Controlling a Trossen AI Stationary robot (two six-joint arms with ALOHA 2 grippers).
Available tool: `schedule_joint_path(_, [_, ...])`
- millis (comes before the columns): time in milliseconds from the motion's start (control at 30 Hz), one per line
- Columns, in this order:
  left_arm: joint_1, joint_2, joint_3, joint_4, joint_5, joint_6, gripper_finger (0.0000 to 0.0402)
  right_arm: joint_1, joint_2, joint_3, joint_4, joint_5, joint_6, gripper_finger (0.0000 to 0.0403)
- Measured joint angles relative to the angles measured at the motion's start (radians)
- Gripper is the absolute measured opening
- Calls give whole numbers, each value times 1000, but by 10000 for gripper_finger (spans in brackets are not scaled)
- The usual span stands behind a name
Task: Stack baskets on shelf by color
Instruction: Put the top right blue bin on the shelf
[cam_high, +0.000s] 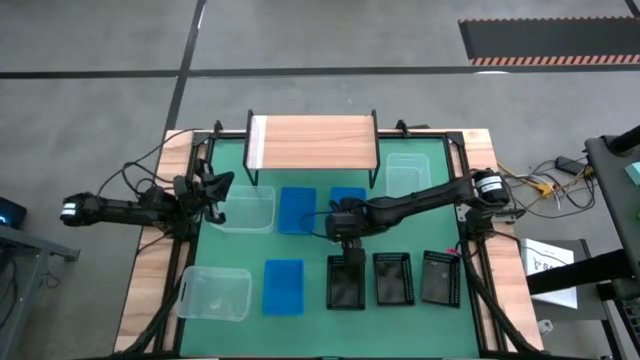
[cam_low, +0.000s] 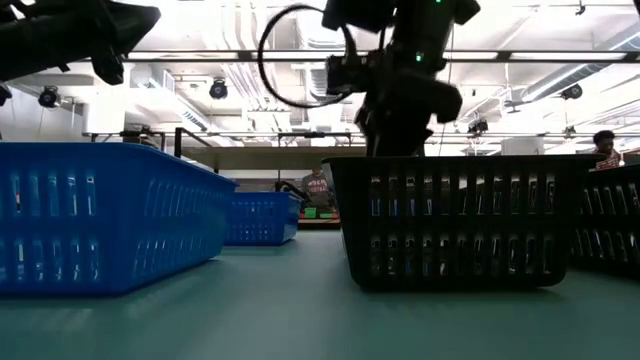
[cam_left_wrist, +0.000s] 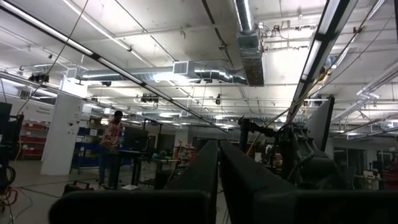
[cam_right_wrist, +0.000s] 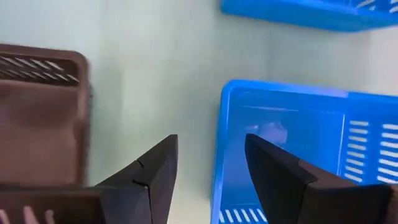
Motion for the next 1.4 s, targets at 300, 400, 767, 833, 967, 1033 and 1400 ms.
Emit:
schedule_joint_path(300, [-1, -2, 0, 0, 0, 0, 2, -7, 61, -1, 8, -1, 0, 141])
schedule_joint_path(400, [-1, -1, 0, 0, 0, 0, 2, -7, 62, -1, 7, -1, 11, 99])
schedule_joint_path(767, [-1, 0, 0, -1, 0, 0, 2, 1, 8, -1, -31, -3, 62, 10])
schedule_joint_path(833, [-1, 0, 0, -1, 0, 0, 2, 7, -2, 13, -76, -3, 83, 9])
schedule_joint_path(967, [-1, -1, 0, 0, 0, 0, 2, 29, -19, 75, -168, -3, 111, 9])
schedule_joint_path(1033, [-1, -1, 0, -1, 0, 0, 2, 45, -26, 117, -208, -3, 116, 9])
schedule_joint_path(1400, [-1, 0, 0, 0, 0, 0, 2, 110, -41, 396, -305, -2, 81, 9])
